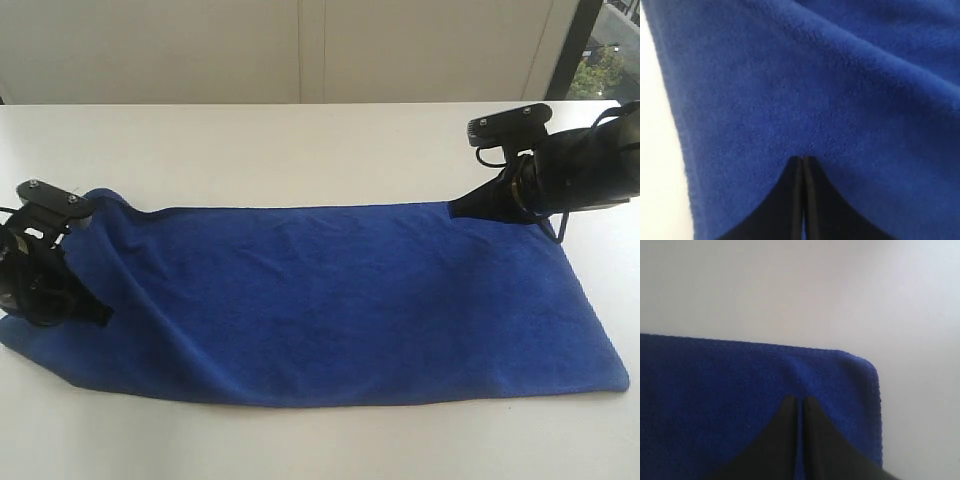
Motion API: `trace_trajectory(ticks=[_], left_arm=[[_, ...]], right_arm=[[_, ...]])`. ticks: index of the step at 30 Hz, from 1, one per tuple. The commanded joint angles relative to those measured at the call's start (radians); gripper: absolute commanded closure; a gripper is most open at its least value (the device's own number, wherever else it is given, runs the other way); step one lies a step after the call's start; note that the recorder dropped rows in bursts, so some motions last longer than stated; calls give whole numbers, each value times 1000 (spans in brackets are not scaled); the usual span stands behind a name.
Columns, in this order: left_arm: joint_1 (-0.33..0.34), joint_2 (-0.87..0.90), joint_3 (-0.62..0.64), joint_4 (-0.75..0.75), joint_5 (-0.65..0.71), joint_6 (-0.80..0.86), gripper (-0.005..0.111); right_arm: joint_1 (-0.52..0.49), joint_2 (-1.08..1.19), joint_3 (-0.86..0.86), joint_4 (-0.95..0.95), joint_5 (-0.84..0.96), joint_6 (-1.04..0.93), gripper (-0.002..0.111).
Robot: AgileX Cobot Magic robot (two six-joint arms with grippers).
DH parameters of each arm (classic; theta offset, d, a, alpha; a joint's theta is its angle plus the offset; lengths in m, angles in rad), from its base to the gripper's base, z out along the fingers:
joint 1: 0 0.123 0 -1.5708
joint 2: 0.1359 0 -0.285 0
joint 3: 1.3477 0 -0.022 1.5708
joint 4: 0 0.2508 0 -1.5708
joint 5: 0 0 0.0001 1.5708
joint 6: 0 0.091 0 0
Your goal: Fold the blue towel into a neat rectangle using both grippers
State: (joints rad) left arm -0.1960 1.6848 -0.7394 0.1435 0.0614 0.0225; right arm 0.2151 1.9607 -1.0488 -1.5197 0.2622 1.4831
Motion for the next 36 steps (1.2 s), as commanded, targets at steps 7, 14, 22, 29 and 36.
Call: trace_trajectory(ticks=[7,14,22,29,36], left_arm=[[-6,120,-48,-8,-196,-8,107],[-6,177,-92,-8,-244,-8,107],[-6,89,-99,-8,-160,-16,107],[36,-91,-99,-8,49,-23,107],[176,-138,-29,-34,124,-48,107]], right_arm=[[-6,-11,6,-1,3,-5,104],[-6,-11,6,-1,3,-5,104],[-6,-11,4,-3,3,-5,104],[-6,-11,4,-3,3,-5,104],[-6,-11,4,-3,-11,-5,104]])
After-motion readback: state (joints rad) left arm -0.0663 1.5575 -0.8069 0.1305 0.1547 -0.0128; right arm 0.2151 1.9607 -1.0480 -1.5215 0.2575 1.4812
